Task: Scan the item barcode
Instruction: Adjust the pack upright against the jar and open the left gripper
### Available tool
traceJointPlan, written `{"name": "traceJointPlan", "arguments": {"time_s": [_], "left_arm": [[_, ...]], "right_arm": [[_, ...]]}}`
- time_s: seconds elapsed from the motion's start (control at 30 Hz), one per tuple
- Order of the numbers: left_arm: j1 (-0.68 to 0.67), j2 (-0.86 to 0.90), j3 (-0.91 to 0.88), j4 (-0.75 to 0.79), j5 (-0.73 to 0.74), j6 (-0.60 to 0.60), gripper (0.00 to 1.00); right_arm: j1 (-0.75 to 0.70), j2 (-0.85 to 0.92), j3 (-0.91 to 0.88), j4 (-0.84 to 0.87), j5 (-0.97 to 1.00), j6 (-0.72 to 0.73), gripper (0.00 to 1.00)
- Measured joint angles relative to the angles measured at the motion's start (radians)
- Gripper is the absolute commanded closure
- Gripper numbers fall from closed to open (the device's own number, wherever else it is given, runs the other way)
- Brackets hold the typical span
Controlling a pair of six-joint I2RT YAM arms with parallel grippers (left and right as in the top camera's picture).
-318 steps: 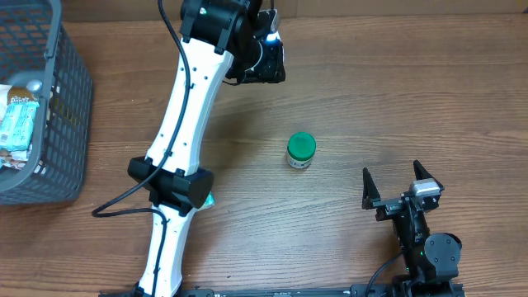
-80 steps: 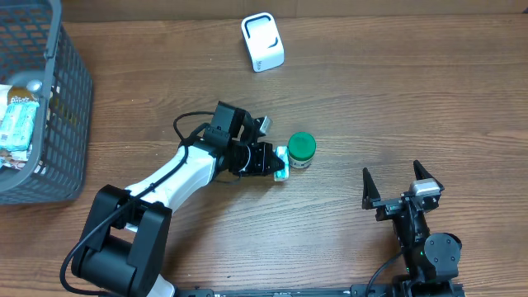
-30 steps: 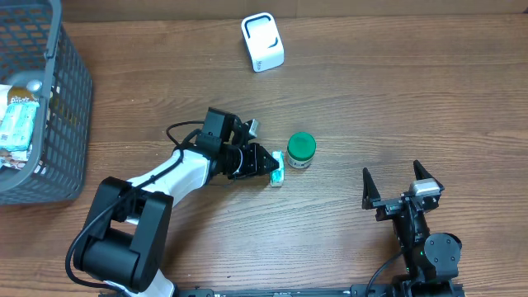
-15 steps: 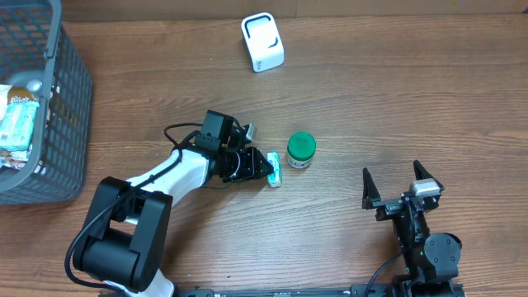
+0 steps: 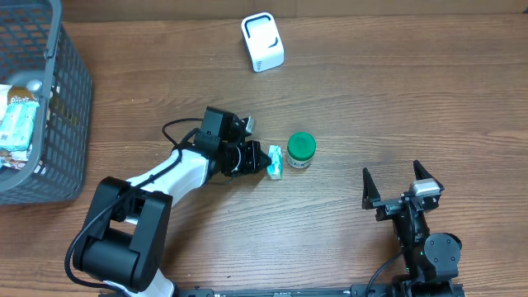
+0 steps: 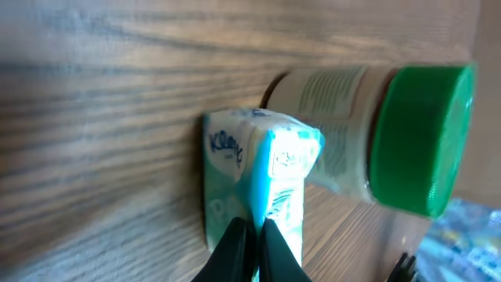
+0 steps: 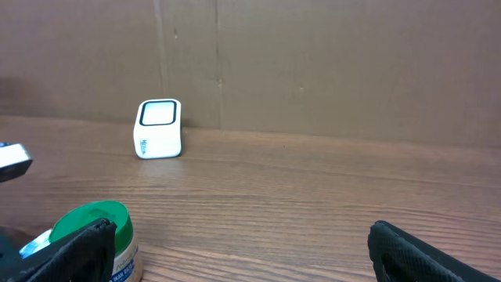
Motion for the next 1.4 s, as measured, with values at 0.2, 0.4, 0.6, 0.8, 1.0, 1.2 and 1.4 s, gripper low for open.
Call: {"name": "traceJointPlan", "arguments": {"time_s": [0.2,0.4,0.6,0.8,1.0,1.2,1.4], "left_arm": [[0.000,0.000,0.000,0.038,-0.009,-0.062,0.95],[0.000,0.000,0.000,0.038,-0.011,-0.085,0.78],[0.000,0.000,0.000,0.045,-0.011,-0.088,0.71],[0.000,0.000,-0.005,0.166,0.066,-0.053,0.48],[0.000,0.000,-0.005,0.202,0.134,-0.034,0.34],[0.000,0.000,0.020,0.149,0.148,-0.029,0.35],[0.000,-0.009,0.077,0.037,0.126,-0.003,0.35]], "right_arm": [[0.000,0.000,0.000,0.000,0.001,0.000,0.00],[0.000,0.000,0.000,-0.001,0.000,0.000,0.00],[0.000,0.000,0.000,0.000,0.000,0.000,0.00],[0.000,0.000,0.000,0.000,0.000,0.000,0.00],[0.000,0.000,0.000,-0.001,0.000,0.000,0.00],[0.000,0.000,0.000,0.000,0.000,0.000,0.00],[0.000,0.000,0.000,-0.001,0.000,0.000,0.00]]}}
